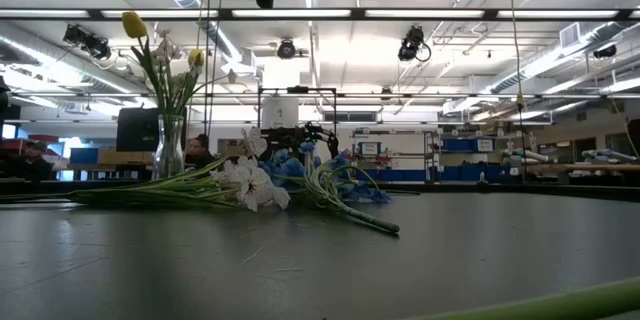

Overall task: Sort flowers into vase by color
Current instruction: Put the white flowers into the transparent vase

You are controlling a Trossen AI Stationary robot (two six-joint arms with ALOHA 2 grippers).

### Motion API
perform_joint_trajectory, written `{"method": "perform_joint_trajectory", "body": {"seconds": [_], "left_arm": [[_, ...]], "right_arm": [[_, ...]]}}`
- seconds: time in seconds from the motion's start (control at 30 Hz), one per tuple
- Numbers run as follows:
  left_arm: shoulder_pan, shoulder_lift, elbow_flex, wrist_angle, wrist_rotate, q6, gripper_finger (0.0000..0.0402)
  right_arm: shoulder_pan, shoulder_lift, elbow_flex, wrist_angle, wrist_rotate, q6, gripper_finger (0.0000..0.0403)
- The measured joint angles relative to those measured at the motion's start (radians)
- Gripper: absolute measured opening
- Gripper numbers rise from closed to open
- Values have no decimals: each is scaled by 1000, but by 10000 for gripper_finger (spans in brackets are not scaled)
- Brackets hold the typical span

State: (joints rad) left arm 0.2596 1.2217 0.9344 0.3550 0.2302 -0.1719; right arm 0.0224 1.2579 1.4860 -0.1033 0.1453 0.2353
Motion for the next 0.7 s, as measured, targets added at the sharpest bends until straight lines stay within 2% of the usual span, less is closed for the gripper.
{"method": "perform_joint_trajectory", "body": {"seconds": [0.17,0.33,0.47,0.7], "left_arm": [[0,0,0,0,1,-23,276],[0,0,0,-18,2,-43,276],[0,0,0,-44,2,-53,276],[0,-21,1,-209,2,-107,276]], "right_arm": [[-6,17,1,-74,-51,4,102],[-19,86,-2,-291,-42,126,101],[-17,142,-1,-353,-45,203,101],[-16,221,-1,-475,-45,357,101]]}}
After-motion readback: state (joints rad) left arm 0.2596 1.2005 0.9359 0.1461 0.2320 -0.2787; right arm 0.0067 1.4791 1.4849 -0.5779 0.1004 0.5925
